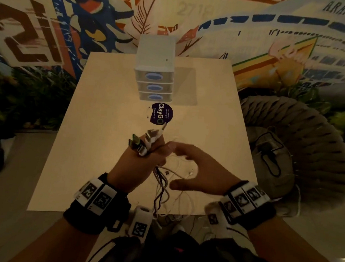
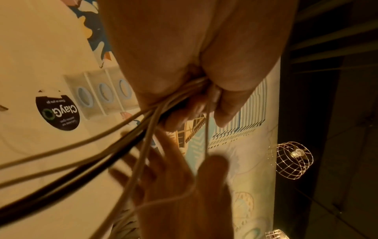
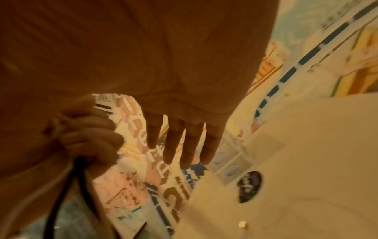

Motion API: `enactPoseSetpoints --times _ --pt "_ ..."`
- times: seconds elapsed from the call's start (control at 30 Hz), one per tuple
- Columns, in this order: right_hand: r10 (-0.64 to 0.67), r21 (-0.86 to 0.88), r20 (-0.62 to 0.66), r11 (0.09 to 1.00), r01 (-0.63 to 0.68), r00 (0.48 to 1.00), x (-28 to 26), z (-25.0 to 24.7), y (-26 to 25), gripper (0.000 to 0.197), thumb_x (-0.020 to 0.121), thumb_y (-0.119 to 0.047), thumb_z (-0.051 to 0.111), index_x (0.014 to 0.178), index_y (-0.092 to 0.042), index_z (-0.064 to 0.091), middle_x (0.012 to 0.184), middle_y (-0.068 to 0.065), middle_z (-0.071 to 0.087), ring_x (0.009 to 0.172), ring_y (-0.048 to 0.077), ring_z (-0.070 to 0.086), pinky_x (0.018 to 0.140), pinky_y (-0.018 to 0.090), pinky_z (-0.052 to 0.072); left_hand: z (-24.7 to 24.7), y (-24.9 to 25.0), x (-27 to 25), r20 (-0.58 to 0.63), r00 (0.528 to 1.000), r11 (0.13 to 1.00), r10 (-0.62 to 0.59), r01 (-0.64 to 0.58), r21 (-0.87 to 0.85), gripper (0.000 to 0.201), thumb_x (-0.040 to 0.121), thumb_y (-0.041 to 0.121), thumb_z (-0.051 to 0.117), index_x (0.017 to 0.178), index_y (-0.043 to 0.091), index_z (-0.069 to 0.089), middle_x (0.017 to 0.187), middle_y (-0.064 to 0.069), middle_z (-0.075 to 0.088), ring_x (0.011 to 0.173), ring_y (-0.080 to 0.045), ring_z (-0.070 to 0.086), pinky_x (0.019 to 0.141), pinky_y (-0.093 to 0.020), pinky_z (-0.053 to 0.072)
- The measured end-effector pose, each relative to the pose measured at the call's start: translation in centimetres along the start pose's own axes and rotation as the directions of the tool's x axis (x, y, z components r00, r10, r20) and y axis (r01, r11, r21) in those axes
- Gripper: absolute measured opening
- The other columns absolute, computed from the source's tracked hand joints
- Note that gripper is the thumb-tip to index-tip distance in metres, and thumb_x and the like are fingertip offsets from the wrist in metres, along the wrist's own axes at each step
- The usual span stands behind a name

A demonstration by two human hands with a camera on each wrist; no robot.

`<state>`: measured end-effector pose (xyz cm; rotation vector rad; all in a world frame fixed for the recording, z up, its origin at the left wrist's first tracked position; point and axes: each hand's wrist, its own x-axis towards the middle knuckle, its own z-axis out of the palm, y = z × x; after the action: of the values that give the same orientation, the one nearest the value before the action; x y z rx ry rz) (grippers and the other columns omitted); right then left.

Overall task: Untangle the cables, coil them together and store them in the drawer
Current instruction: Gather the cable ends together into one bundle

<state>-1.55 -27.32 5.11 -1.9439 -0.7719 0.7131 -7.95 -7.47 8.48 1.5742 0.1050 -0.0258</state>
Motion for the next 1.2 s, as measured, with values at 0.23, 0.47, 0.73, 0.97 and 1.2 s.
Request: enactPoseSetpoints --times 0.23,0.47,0.73,0.97,1.2 --pt "0.044 0.251 0.287 0.961 -0.119 0.957 4.6 3.8 -3.4 0.006 0.099 -0.02 0.063 0.102 -0.022 0.068 0.076 -0.01 0.067 0.072 0.011 0.065 0.081 0.04 0.059 -0.4 1.1 -0.4 -0.221 0.975 1.0 -0.02 0.021 0.004 0.043 0.09 0.046 0.065 0.054 0.024 0.055 0.052 -0.007 0.054 0.048 -0.026 0.053 0.065 -0.044 0.052" --pt "0.309 0.201 0.291 0.906 -0.373 0.906 4.3 7.7 2.2 0.047 0.1 -0.048 0.055 0.065 -0.018 0.05 0.06 0.001 0.048 0.054 0.017 0.047 0.061 0.032 0.044 -2.0 1.3 -0.4 -0.286 0.958 0.923 -0.031 -0.082 -0.376 0.037 0.093 0.022 0.061 0.066 0.025 0.036 0.056 -0.003 0.017 0.044 -0.014 0.022 0.05 -0.029 0.036" --pt "0.518 0.101 0.221 0.83 -0.548 0.826 -0.2 10.0 11.8 0.054 0.081 -0.071 0.065 0.06 -0.022 0.058 0.054 -0.002 0.06 0.059 0.017 0.061 0.071 0.036 0.052 -3.4 2.8 -0.4 -0.158 0.987 0.913 0.02 -0.082 -0.399 0.047 0.073 0.008 0.068 0.069 0.021 0.024 0.061 -0.003 0.014 0.049 -0.016 0.014 0.045 -0.023 0.027" --pt "0.502 0.168 0.158 0.835 -0.525 0.85 -2.0 10.0 13.2 0.047 0.089 -0.056 0.068 0.06 -0.022 0.054 0.055 -0.006 0.052 0.046 0.009 0.051 0.055 0.027 0.043 -3.4 2.8 -0.3 -0.047 0.999 0.845 -0.013 -0.015 -0.535 0.046 0.09 0.035 0.058 0.06 0.021 0.026 0.051 0.002 0.013 0.044 -0.013 0.008 0.045 -0.03 0.012" --pt "0.526 0.069 0.185 0.835 -0.545 0.83 -2.8 9.8 12.7 0.047 0.08 -0.067 0.069 0.073 -0.021 0.063 0.068 0.002 0.065 0.059 0.012 0.06 0.063 0.032 0.051 -2.9 2.8 0.1 -0.094 0.995 0.866 -0.027 -0.024 -0.499 0.045 0.096 0.036 0.054 0.061 0.023 0.028 0.054 0.002 0.012 0.046 -0.013 0.006 0.044 -0.028 0.012"
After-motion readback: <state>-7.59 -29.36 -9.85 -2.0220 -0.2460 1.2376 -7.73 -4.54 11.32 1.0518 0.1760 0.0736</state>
